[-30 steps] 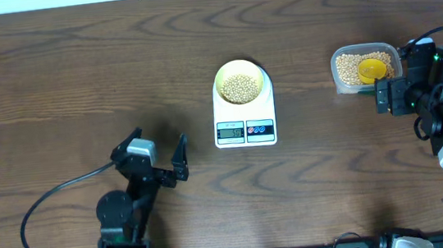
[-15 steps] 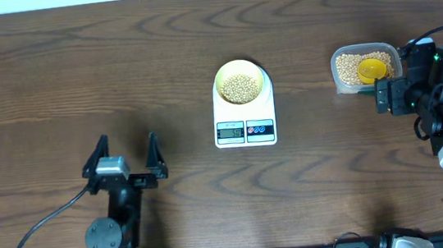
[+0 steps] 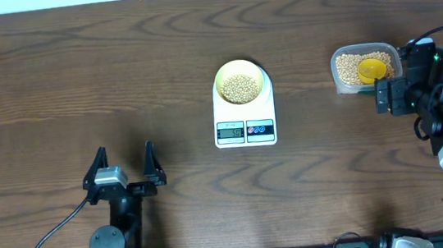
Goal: Scoop item into bowl and weigh 50g on scale
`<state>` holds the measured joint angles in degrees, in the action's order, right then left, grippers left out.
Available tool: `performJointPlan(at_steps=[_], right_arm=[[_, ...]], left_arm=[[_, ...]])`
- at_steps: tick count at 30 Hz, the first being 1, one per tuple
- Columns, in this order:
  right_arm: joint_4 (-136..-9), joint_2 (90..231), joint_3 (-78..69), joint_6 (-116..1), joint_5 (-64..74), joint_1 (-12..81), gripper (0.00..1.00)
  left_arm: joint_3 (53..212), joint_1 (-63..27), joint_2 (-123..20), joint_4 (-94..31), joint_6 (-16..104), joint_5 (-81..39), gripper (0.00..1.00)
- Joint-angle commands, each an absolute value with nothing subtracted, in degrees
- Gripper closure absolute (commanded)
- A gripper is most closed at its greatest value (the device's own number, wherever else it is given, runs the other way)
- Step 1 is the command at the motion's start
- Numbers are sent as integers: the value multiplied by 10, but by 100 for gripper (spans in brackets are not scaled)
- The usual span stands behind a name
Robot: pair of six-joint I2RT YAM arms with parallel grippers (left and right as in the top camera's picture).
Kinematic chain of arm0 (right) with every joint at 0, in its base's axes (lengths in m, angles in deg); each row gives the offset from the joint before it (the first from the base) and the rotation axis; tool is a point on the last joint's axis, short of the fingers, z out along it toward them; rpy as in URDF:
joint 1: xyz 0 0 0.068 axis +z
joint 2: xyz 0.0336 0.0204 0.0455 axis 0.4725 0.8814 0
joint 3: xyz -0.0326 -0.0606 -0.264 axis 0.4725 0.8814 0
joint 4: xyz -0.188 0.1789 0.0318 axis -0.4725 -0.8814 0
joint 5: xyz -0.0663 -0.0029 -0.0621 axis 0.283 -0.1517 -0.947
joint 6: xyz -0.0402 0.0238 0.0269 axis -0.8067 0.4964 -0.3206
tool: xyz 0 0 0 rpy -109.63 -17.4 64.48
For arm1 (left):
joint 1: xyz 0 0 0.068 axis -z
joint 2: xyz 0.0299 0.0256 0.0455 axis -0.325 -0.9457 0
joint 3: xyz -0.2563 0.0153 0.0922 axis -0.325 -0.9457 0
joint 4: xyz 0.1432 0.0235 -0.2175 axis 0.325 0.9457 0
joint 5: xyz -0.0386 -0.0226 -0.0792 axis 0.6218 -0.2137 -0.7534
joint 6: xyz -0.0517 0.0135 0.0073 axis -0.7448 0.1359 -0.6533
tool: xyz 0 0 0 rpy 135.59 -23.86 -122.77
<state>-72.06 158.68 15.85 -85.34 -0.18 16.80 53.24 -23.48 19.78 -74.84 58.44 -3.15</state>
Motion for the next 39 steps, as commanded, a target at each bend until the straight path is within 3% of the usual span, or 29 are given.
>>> performJointPlan(at_steps=[1,11,39], right_arm=[[-722,1578,156,-861,1,167,1],[-722,1578,156,-861,1,167,1],[-722,1578,156,-861,1,167,1]], left_arm=[[531,-239,204,-726,549,17,2],[531,-242,204,-614,512,47,3],[531,-254,202,-615,512,46,2]])
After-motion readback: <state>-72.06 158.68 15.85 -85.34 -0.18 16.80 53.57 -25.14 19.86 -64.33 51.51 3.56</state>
